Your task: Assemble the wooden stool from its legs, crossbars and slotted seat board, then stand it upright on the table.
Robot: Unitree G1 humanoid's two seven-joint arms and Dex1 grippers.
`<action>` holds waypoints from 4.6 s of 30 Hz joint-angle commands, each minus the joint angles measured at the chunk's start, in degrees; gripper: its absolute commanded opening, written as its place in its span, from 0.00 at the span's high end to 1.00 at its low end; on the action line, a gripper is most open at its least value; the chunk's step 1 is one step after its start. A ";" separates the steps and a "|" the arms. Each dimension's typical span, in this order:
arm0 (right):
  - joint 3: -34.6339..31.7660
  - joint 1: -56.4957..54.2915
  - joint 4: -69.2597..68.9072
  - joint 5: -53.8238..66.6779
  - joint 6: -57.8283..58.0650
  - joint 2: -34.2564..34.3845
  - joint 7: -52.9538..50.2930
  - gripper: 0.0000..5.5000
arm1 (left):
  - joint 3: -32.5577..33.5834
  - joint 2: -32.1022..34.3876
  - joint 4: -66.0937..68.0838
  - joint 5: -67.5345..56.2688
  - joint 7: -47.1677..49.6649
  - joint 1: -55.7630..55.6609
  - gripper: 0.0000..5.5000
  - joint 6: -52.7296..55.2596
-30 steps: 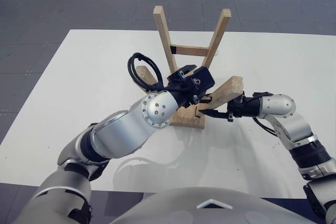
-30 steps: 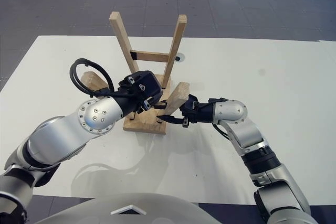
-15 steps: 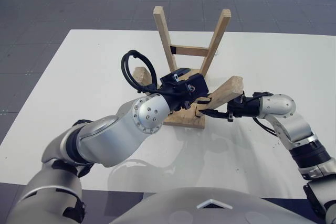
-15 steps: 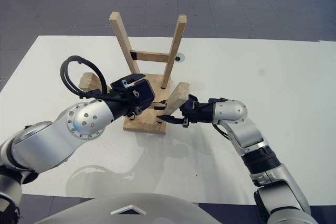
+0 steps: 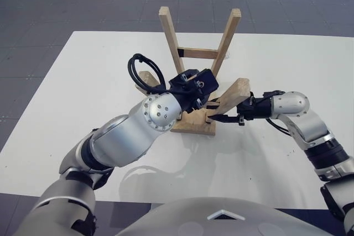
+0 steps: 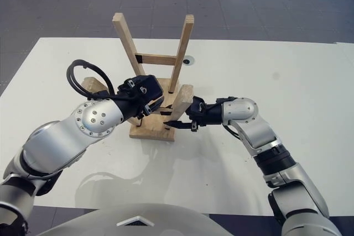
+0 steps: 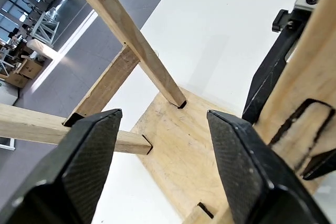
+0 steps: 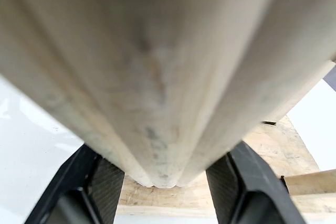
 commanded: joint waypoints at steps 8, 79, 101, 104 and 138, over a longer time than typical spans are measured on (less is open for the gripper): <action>16.61 11.18 22.72 -16.66 15.71 -5.97 1.31 0.63 | 50.68 -18.71 5.85 -1.49 -4.03 -23.09 0.45 9.02; 18.04 10.50 8.71 -13.01 0.26 -13.31 -4.93 0.63 | 23.11 -13.50 -8.21 -15.28 -16.73 19.61 0.45 -3.04; 17.69 5.48 13.40 -10.63 -6.13 -10.08 0.29 0.63 | 32.67 8.04 7.34 -4.32 -23.50 30.59 0.45 -18.49; 16.03 1.80 16.25 -10.09 -6.52 -7.44 -0.07 0.56 | 32.36 7.71 7.35 -4.18 -23.34 30.87 0.45 -18.78; -2.16 10.97 -13.01 -24.81 23.26 3.03 -20.90 0.10 | 14.85 9.13 19.31 5.66 -22.04 38.61 0.45 -32.13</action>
